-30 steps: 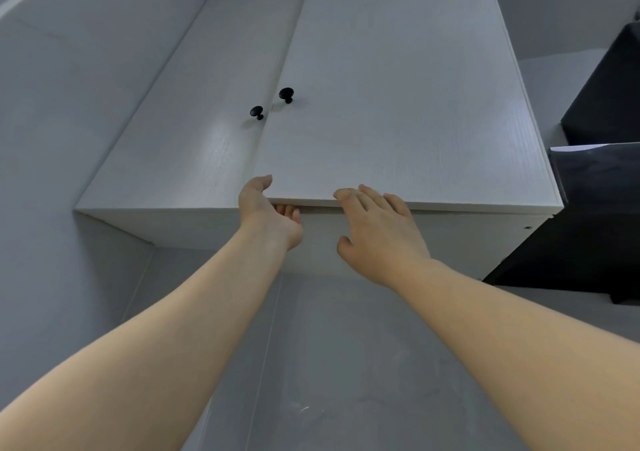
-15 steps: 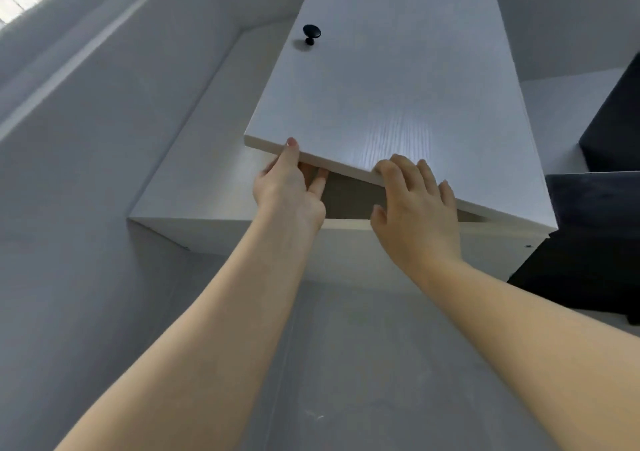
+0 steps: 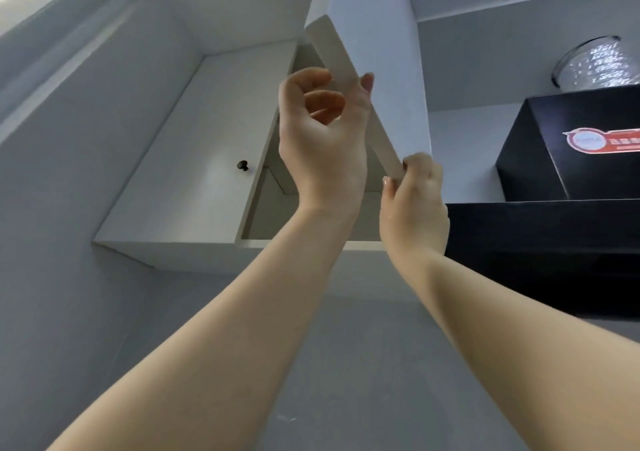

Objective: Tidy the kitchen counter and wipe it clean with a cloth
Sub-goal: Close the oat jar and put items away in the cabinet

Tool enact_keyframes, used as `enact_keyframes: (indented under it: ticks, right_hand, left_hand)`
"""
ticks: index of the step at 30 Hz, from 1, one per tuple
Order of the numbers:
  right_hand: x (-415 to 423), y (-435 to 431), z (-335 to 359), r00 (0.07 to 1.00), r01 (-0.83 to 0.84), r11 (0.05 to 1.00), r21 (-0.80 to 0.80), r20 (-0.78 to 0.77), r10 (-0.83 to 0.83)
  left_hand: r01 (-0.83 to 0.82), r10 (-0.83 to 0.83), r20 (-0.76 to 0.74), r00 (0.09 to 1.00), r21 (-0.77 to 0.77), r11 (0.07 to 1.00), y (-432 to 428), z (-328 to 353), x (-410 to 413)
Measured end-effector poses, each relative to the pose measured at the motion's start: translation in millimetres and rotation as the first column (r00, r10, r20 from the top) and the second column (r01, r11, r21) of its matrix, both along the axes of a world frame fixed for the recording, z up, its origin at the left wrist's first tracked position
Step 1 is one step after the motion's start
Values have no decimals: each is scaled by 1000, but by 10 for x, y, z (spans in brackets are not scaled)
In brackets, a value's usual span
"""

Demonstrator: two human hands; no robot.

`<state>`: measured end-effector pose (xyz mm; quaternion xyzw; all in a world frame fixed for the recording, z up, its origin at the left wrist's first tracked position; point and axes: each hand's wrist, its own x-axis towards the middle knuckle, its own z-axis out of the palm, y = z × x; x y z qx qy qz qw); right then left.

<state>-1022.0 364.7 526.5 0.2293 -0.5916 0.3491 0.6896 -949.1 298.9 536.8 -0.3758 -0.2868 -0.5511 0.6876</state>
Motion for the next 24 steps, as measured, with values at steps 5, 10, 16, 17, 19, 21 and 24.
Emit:
enact_keyframes:
  ticks: [5, 10, 16, 17, 19, 21, 24]
  right_hand:
    - [130, 84, -131, 974, -192, 980, -56, 111, 197]
    - [292, 219, -234, 922, -239, 966, -96, 291, 257]
    - [337, 163, -551, 867, -269, 963, -9, 433, 246]
    - [334, 128, -596, 858, -273, 962, 5, 453, 241]
    - [329, 65, -680, 851, -269, 962, 43, 478, 217]
    - [319, 9, -762, 847, -254, 964, 83, 501, 180]
    - [248, -87, -932, 820, -242, 961, 131, 557, 131]
  left_hand:
    - [-130, 143, 72, 987, -160, 979, 211, -27, 155]
    - [-149, 201, 194, 960, -252, 956, 199, -195, 168]
    - [-113, 257, 463, 848, -316, 942, 23, -437, 129]
    - [-130, 289, 493, 821, -330, 935, -21, -471, 104]
    - [-152, 338, 548, 765, -356, 922, -108, -564, 66]
    - [-158, 370, 599, 710, -377, 913, -205, -681, 25]
    - [-165, 412, 673, 614, -401, 901, -385, -907, -54]
